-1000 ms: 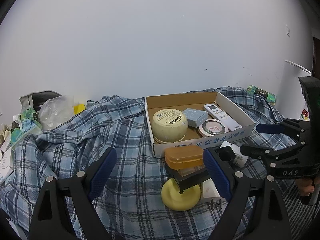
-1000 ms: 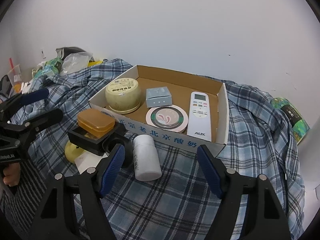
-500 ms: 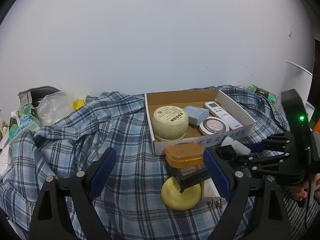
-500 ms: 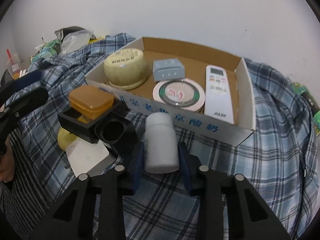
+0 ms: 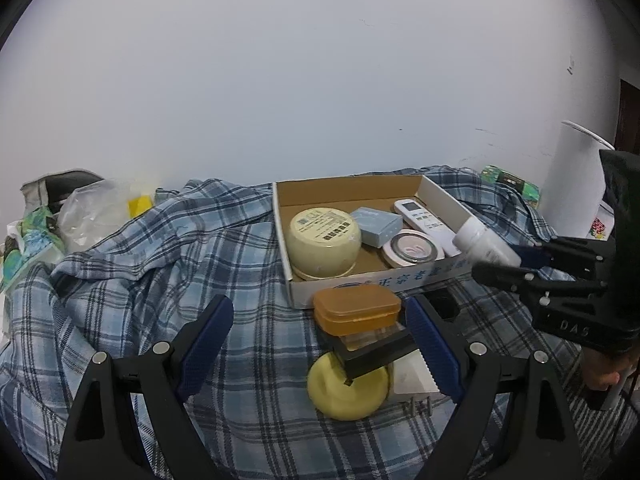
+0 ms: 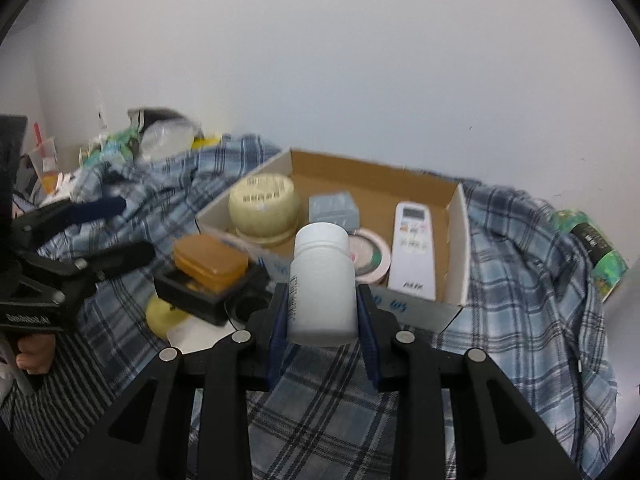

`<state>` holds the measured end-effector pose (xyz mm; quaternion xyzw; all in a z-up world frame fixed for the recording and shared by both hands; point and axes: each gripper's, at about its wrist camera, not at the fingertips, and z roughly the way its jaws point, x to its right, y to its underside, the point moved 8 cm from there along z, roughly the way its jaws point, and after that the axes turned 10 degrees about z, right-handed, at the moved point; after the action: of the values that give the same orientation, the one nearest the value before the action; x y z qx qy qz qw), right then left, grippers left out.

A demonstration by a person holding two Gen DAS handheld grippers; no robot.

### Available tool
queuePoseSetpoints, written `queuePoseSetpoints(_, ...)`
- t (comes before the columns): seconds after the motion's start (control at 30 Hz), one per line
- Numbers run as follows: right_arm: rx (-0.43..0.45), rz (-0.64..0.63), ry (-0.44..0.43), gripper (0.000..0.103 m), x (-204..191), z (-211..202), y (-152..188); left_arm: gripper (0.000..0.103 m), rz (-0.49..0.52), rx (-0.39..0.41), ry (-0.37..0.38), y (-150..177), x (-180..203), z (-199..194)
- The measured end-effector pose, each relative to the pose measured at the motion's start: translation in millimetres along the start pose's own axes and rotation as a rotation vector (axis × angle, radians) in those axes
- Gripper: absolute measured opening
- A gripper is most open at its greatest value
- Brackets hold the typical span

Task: Organize rigid objects
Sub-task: 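Grasp the orange plastic case with the left gripper while the right gripper holds the bottle, then carry the bottle and orange case over the cardboard box with both grippers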

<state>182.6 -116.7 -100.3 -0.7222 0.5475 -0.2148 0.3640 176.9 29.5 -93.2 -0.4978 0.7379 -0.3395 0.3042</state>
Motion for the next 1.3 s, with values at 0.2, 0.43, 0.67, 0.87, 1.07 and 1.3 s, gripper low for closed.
queuePoseSetpoints(0.2, 0.026, 0.026, 0.018, 0.031, 6.3, -4.5, -7.9, 0.09, -0.038, -0.095, 0.053, 0.2, 1.9, 22.4)
queuePoseSetpoints(0.43, 0.006, 0.049, 0.024, 0.031, 12.8, 0.1, -4.8, 0.09, -0.064, -0.127, 0.028, -8.7, 7.1, 39.0)
queuePoseSetpoints(0.67, 0.005, 0.059, 0.019, 0.031, 14.2, 0.2, -4.5, 0.09, -0.044, -0.15, -0.004, -15.1, 25.0, 57.4)
queuePoseSetpoints(0.87, 0.003, 0.068, 0.02, 0.031, 14.9, 0.3, -4.6, 0.08, -0.046, -0.192, -0.019, -6.7, 26.1, 67.3)
queuePoseSetpoints(1.07, 0.0, 0.064, 0.022, 0.031, 13.7, 1.3, -3.7, 0.067, -0.073, -0.229, 0.007, 1.4, 23.1, 72.9)
queuePoseSetpoints(1.3, 0.009, 0.072, 0.031, 0.031, 17.0, 0.7, -5.2, 0.066, -0.077, -0.162, 0.031, -5.0, 25.5, 61.6)
